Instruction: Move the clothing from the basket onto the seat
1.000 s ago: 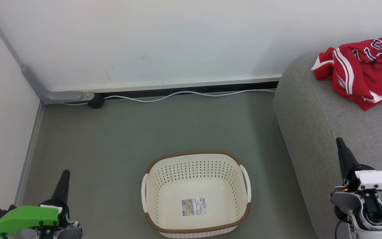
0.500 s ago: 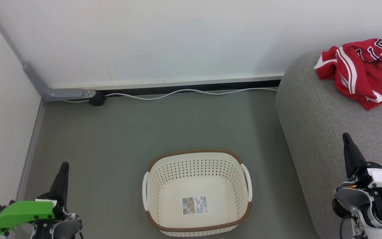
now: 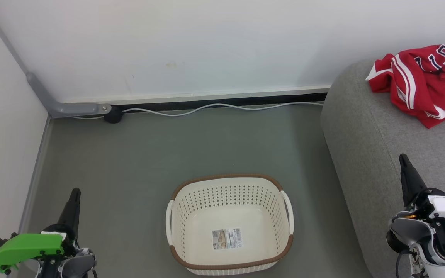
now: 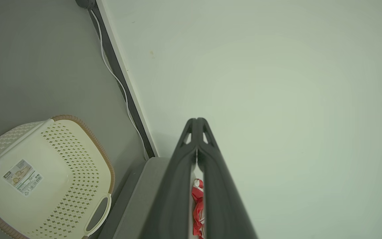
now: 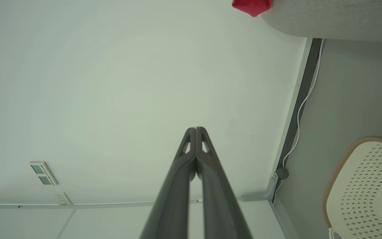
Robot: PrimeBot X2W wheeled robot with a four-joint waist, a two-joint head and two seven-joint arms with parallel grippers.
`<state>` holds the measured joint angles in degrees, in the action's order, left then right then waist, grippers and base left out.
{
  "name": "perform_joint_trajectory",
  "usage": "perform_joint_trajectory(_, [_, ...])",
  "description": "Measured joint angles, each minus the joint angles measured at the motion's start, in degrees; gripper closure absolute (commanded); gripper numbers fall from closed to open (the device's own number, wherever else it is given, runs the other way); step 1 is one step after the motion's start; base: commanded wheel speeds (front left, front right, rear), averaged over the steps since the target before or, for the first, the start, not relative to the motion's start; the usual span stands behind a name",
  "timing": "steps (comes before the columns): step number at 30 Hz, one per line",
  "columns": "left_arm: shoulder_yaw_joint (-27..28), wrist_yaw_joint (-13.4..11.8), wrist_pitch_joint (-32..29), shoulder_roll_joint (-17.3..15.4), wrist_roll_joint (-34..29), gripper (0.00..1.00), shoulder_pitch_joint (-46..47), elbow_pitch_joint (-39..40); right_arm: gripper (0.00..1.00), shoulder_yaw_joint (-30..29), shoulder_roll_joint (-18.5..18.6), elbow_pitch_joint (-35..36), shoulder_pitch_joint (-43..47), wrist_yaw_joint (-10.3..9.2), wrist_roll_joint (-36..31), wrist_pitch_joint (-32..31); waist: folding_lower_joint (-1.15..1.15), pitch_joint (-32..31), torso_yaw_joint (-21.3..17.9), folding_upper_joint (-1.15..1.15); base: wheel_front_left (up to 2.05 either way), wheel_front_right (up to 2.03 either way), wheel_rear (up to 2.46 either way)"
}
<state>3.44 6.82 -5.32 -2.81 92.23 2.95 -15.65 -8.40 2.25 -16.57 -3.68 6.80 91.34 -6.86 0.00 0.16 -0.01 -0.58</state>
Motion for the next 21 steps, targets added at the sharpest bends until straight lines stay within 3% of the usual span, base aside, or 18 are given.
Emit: perform_joint_trajectory(21, [0.1,0.0,0.0,0.0,0.0,1.0,0.1,-0.2,1.0,0.1,0.0,0.2,0.0,0.0,0.0,0.0,0.0,0.0,0.0,0.0,0.0,0.0,0.0])
